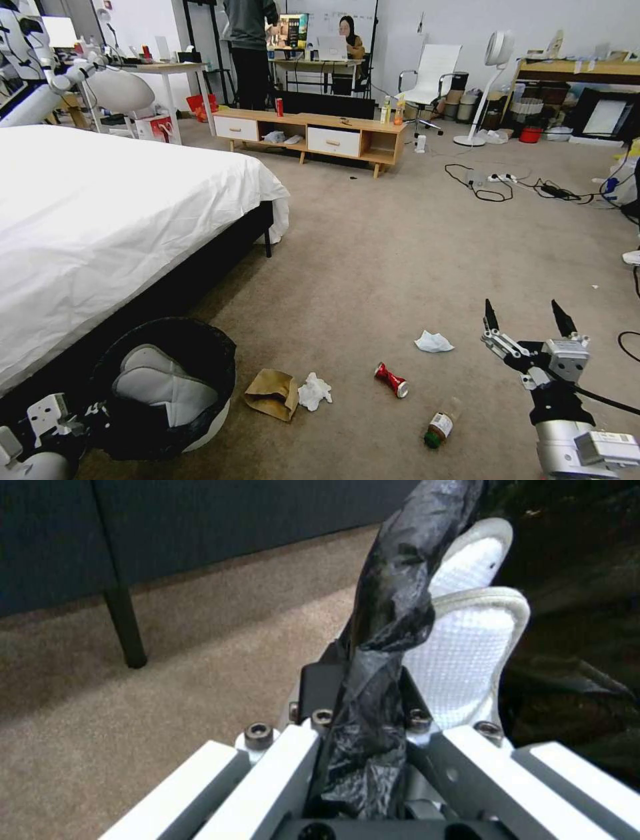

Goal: Pick up the trash bin and place the garbage on the floor into it.

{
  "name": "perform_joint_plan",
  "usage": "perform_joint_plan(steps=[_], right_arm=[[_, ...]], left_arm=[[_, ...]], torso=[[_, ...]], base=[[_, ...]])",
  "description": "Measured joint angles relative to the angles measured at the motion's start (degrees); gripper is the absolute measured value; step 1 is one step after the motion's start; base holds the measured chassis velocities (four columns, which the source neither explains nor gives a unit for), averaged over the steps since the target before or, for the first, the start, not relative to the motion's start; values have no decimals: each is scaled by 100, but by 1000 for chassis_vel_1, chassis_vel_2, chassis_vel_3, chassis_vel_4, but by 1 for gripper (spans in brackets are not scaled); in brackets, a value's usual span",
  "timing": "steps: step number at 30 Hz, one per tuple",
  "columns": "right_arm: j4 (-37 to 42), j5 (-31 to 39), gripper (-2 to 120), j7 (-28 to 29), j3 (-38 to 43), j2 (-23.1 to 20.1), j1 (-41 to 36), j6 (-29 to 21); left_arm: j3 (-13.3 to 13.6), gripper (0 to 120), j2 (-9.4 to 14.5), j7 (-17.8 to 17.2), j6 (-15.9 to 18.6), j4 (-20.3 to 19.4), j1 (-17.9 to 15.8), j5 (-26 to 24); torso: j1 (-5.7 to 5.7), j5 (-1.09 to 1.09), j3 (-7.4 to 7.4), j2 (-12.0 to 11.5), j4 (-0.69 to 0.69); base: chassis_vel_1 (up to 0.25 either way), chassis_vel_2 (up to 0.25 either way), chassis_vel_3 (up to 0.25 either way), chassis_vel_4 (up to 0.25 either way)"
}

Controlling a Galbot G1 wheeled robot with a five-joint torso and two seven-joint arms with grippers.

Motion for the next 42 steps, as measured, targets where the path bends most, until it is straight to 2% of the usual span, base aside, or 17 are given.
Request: perform_joint_plan(steps=[42], right_arm=[[-67, -76, 100, -42, 6, 12, 34, 38]], left_arm=[[30, 2, -56, 17, 0, -6, 32, 53]], torso=[[0, 0, 0, 0, 0]], base=[[2, 1, 2, 3]])
